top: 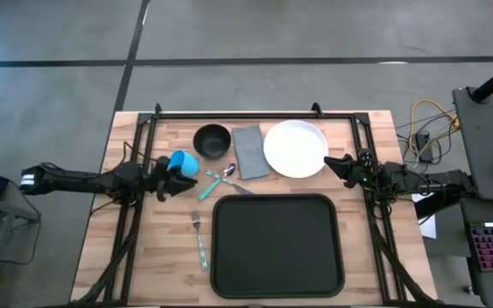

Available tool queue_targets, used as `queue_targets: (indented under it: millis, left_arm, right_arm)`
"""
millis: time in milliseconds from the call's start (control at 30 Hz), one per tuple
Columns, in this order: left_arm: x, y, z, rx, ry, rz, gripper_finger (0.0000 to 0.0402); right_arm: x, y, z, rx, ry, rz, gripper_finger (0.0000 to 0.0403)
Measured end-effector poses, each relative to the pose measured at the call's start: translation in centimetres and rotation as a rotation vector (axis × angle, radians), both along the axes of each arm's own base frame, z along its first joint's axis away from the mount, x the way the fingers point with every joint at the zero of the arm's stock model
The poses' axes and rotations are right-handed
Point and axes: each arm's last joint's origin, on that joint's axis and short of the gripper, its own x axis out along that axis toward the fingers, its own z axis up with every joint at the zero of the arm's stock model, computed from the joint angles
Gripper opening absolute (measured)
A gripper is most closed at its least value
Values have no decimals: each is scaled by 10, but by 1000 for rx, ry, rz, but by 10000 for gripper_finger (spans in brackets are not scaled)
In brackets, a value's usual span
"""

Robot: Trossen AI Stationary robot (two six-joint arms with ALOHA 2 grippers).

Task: Set up tray
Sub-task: Put the blue mug on the top left of the black tray

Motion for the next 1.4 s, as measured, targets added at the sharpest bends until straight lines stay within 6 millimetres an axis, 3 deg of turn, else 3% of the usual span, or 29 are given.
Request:
queue_targets:
  millis: [200, 333, 467, 600, 767, 933, 1067, 1233, 1400]
  left_arm:
    - [3, 8, 28, -159, -96, 262, 120]
    - [6, 13, 46, -140, -122, 429, 120]
    - [13, 14, 59, -16, -80, 474, 120]
    - [22, 14, 62, 72, 131, 473, 120]
    - [17, 16, 72, 62, 592, 531, 120]
    - [2, 22, 107, 144, 872, 599, 120]
    - [-13, 30, 125, 153, 982, 652, 120]
    - [-25, 37, 126, 230, 1029, 472, 120]
    - [-13, 36, 108, 238, 964, 218, 120]
  right_arm:
    - [0, 0, 0, 2, 0, -14, 111]
    - [0, -1, 0, 2, 2, -37, 111]
    - [0, -1, 0, -8, 6, -39, 111]
    - [0, -1, 0, -3, 4, -37, 111]
    - [0, -1, 0, 115, -48, -20, 111]
    - [0, -1, -1, 124, -46, -35, 111]
    - [-1, -2, -1, 120, -41, -78, 111]
    - [-1, -3, -2, 92, -20, -104, 111]
    - [-1, -3, -2, 55, -1, -109, 111]
